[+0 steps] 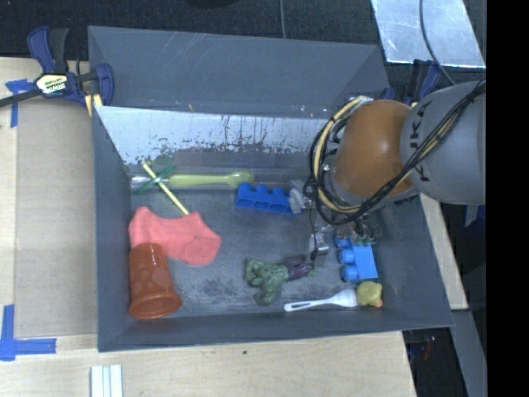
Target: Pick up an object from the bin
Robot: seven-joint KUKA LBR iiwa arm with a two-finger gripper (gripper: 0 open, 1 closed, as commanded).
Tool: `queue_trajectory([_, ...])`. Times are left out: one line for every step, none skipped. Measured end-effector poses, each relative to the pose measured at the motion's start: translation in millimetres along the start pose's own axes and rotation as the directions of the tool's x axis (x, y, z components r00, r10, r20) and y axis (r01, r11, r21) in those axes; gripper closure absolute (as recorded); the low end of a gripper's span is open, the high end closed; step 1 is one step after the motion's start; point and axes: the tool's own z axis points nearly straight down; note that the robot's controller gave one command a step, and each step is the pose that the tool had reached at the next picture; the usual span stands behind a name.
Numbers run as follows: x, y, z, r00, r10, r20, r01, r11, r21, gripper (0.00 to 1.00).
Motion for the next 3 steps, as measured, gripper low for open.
queue_trajectory([13.0,-79.2,-4.7,0.998,-0.057,-0.006,0.056,0.998,-0.006,0.0])
queue_trajectory([-12.2,-22.2,-27.7,0.994,0.111,0.0,-0.111,0.994,-0.003,0.0])
queue_trajectory([-37.9,0.2,-30.2,0.998,0.062,0.002,-0.062,0.998,0.001,0.0])
